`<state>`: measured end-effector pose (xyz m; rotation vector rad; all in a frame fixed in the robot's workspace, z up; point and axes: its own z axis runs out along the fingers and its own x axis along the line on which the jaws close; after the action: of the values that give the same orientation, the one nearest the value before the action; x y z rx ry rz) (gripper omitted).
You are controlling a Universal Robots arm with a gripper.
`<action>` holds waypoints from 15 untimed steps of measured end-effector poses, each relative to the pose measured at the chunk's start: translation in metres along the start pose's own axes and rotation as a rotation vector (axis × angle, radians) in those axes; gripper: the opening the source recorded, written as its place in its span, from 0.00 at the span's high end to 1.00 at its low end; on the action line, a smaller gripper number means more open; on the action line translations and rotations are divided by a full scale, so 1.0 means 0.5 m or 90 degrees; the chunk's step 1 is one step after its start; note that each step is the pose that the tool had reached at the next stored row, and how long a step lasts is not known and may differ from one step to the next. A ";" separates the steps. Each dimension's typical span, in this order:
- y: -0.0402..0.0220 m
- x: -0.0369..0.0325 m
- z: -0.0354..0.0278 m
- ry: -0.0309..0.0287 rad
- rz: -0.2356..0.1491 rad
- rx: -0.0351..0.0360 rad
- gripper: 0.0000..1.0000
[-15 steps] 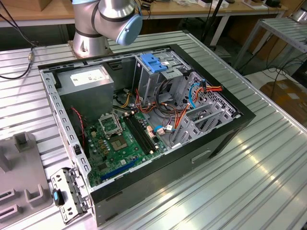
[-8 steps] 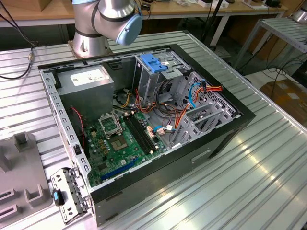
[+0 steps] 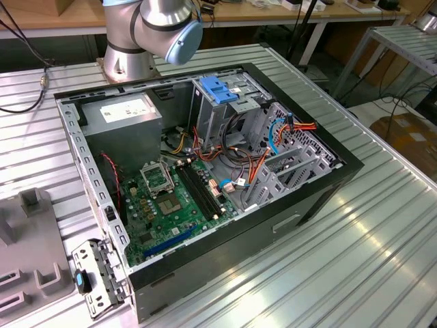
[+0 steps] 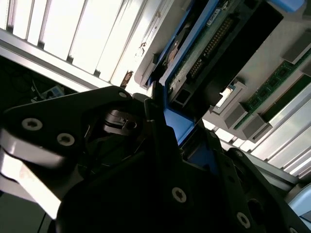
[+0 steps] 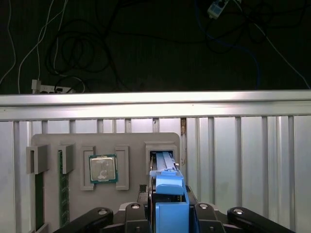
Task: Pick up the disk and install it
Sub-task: 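Pick up the disk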
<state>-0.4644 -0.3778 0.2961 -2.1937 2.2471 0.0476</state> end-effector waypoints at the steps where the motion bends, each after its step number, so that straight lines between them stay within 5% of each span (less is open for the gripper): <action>1: 0.000 0.000 0.000 0.0000 0.000 0.0000 0.63; 10: 0.000 0.000 0.000 -0.0001 0.000 0.0002 0.63; 15: 0.000 0.000 -0.013 0.0000 0.000 0.0000 0.63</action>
<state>-0.4644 -0.3778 0.3025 -2.1937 2.2471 0.0476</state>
